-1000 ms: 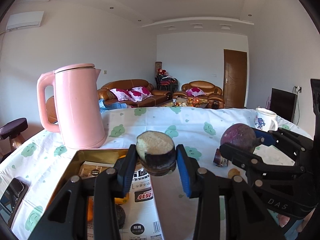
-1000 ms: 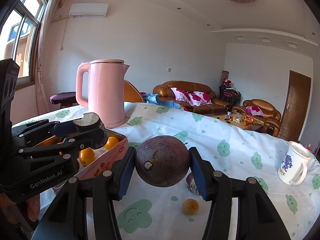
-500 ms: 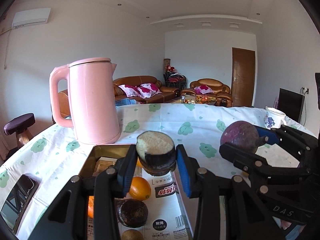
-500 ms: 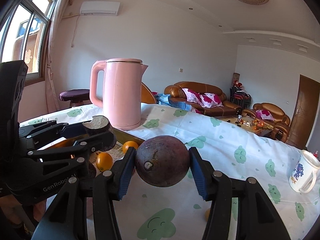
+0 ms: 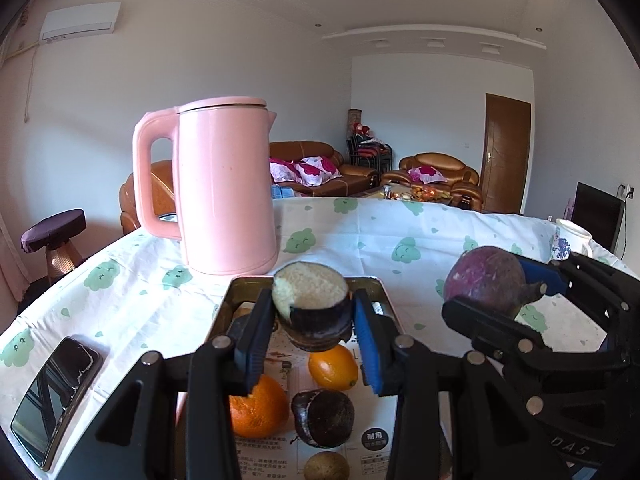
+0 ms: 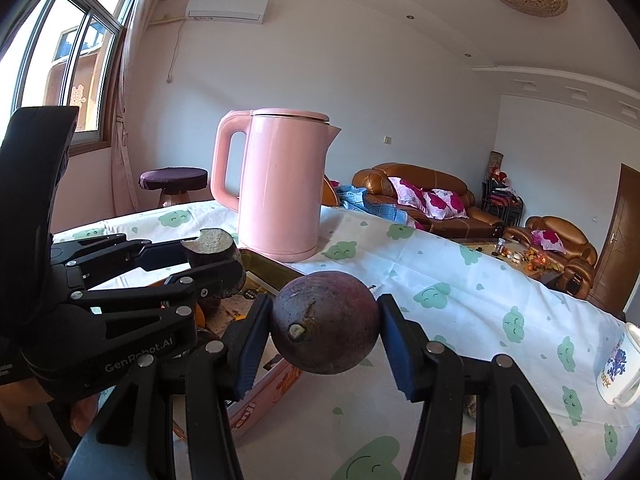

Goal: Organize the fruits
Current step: 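Carry the mangosteen in the right gripper and sugarcane piece in the left gripper to the tin box, then lower the sugarcane piece and mangosteen into the tin box and open both grippers, then grasp a small brown fruit with the right gripper while the left gripper grasps a sugarcane piece, then lift the brown fruit and sugarcane piece and hold them above the table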

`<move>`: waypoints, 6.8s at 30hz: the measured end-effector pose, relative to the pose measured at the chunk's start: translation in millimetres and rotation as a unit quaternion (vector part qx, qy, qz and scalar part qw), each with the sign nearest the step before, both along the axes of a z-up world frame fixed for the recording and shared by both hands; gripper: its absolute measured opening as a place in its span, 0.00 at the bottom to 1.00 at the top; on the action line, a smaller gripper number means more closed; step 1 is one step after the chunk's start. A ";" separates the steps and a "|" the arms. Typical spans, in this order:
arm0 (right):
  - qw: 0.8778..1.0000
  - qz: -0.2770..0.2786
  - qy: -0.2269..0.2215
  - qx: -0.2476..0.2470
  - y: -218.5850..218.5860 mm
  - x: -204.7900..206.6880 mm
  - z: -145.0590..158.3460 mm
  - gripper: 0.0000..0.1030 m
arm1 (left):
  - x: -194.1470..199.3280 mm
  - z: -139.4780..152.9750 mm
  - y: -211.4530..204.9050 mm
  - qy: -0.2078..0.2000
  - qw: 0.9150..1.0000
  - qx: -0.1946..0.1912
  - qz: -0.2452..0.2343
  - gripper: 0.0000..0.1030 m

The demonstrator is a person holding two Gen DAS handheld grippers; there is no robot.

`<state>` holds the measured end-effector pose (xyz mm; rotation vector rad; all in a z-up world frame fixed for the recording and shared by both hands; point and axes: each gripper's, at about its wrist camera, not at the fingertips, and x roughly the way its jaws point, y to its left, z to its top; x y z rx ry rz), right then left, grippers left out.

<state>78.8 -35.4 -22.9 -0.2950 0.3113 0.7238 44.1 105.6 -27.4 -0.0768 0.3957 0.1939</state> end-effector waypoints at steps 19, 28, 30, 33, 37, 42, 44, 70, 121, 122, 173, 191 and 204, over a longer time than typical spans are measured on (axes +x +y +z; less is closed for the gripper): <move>0.999 0.028 0.010 -0.020 31.6 -1.4 -7.7 0.54 | 0.3 -5.0 37.9 0.029 0.999 -0.011 0.035 0.40; 0.998 0.040 0.027 -0.030 45.0 2.1 -14.1 0.54 | 4.4 -7.3 45.9 0.049 0.998 -0.009 0.034 0.40; 0.998 0.042 0.030 -0.033 47.9 2.6 -15.1 0.54 | 5.4 -8.2 46.2 0.055 0.998 -0.006 0.032 0.40; 0.997 0.045 0.043 -0.038 51.3 5.9 -17.3 0.54 | 7.2 -9.6 46.5 0.064 0.998 -0.006 0.028 0.40; 0.997 0.047 0.055 -0.038 53.6 8.3 -19.4 0.54 | 9.6 -12.0 46.1 0.074 0.997 -0.003 0.024 0.40; 0.996 0.047 0.065 -0.044 54.7 10.0 -21.3 0.54 | 11.6 -14.0 46.7 0.081 0.996 -0.005 0.022 0.40; 0.995 0.050 0.075 -0.046 55.3 12.1 -22.7 0.54 | 13.8 -15.4 46.4 0.089 0.996 -0.005 0.021 0.40; 0.989 0.075 0.096 -0.087 67.7 9.6 -32.6 0.69 | 13.5 -14.8 38.9 0.091 0.995 0.023 0.018 0.58; 0.965 -0.092 0.228 -0.088 -108.0 79.2 -54.2 0.26 | 59.8 -0.8 -111.2 0.097 0.985 0.045 -0.135 0.84; 0.966 -0.094 0.223 -0.088 -109.2 78.2 -52.8 0.26 | 61.8 0.1 -113.5 0.099 0.984 0.045 -0.139 0.84; 0.965 -0.197 0.176 -0.001 -188.1 104.0 -32.5 0.26 | 144.5 -34.7 -188.7 0.183 0.956 0.019 -0.227 0.38; 0.973 -0.187 0.132 0.013 -188.1 88.5 -22.2 0.26 | 128.7 -22.3 -180.1 0.131 0.969 0.016 -0.208 0.38; 0.975 -0.189 0.114 0.023 -190.8 81.6 -18.7 0.26 | 118.5 -15.6 -180.9 0.101 0.974 0.031 -0.199 0.38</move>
